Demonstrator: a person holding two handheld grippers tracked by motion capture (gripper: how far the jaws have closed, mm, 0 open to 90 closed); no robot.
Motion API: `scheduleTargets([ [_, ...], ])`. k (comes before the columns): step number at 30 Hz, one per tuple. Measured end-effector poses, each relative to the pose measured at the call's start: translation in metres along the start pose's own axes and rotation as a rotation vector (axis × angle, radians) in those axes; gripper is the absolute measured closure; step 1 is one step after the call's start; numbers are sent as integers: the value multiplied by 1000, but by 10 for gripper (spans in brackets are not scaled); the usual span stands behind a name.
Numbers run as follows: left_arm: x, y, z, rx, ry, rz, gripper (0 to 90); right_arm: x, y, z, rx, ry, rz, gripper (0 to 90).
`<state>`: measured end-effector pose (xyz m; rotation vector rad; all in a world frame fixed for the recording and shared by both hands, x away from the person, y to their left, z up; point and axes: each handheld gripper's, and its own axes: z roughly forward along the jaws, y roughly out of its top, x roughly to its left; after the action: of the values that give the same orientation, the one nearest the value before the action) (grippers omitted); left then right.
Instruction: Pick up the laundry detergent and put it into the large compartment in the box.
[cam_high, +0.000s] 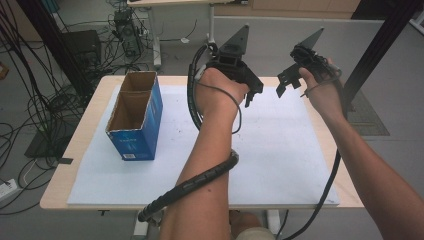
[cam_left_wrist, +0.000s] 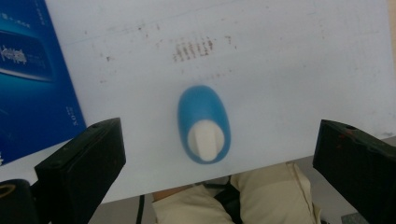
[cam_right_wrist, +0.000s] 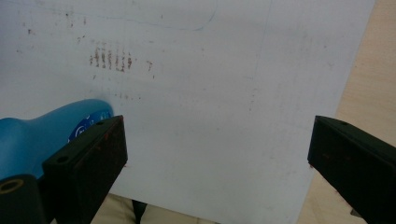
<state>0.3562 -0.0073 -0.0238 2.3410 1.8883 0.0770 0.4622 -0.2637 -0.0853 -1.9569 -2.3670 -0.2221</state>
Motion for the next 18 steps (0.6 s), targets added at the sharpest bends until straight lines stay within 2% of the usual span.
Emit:
scheduleTargets([
  [1, 3, 0, 0, -1, 1, -13, 29, 0, -1, 1, -2, -3, 0, 45],
  [11, 9, 1, 13, 22, 5, -40, 31, 0, -2, 4, 2, -4, -2, 45],
  [18, 7, 2, 26, 35, 0, -43, 32, 0, -4, 3, 1, -8, -2, 45],
])
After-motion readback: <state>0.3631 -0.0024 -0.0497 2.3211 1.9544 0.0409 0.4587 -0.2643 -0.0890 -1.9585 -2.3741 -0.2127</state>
